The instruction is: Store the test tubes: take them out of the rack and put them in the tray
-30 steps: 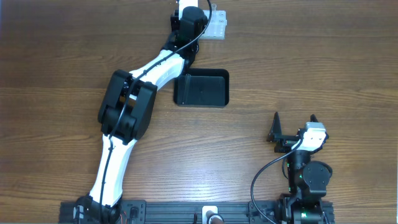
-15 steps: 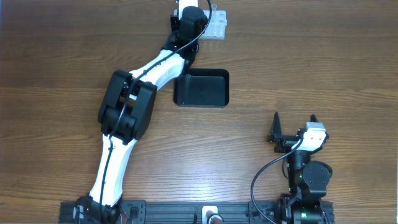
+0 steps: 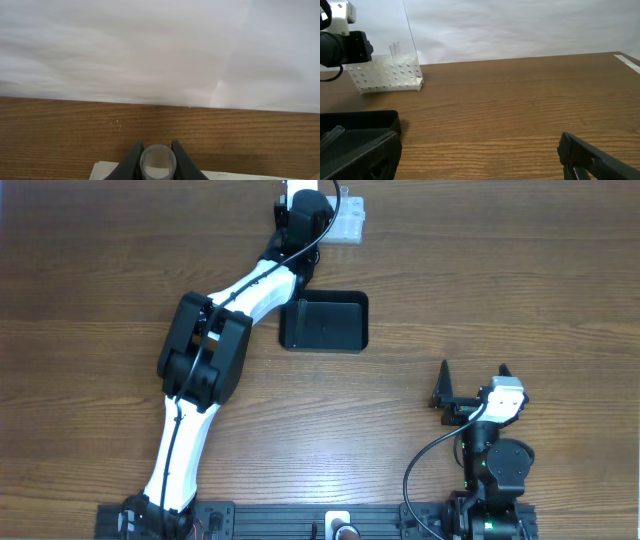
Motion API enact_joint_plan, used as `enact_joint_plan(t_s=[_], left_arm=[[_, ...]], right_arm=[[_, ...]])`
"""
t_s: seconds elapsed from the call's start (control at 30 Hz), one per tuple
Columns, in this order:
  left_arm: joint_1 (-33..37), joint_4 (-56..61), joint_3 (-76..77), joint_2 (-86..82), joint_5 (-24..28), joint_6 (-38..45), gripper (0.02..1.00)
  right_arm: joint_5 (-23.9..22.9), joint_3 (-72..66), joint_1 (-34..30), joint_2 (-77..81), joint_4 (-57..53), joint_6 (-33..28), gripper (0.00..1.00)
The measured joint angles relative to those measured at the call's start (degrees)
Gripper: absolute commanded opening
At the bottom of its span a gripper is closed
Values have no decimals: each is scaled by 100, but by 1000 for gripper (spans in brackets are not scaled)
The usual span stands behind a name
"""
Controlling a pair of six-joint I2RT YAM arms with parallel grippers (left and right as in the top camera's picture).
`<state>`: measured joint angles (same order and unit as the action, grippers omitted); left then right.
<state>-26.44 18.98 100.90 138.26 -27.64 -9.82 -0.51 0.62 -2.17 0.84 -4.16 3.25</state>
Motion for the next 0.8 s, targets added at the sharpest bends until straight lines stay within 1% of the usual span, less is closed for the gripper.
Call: enact_joint_plan(t_s=[0.2, 0.33, 0.8], left_arm=[[22, 9, 0, -2, 2, 0, 40], [31, -249, 0, -114, 7, 0, 40], [195, -442, 17, -1617, 42, 2, 38]], right_arm=[[0, 0, -2, 0, 0, 0, 991], [0, 0, -2, 0, 0, 0, 991], [0, 0, -2, 0, 0, 0, 993]])
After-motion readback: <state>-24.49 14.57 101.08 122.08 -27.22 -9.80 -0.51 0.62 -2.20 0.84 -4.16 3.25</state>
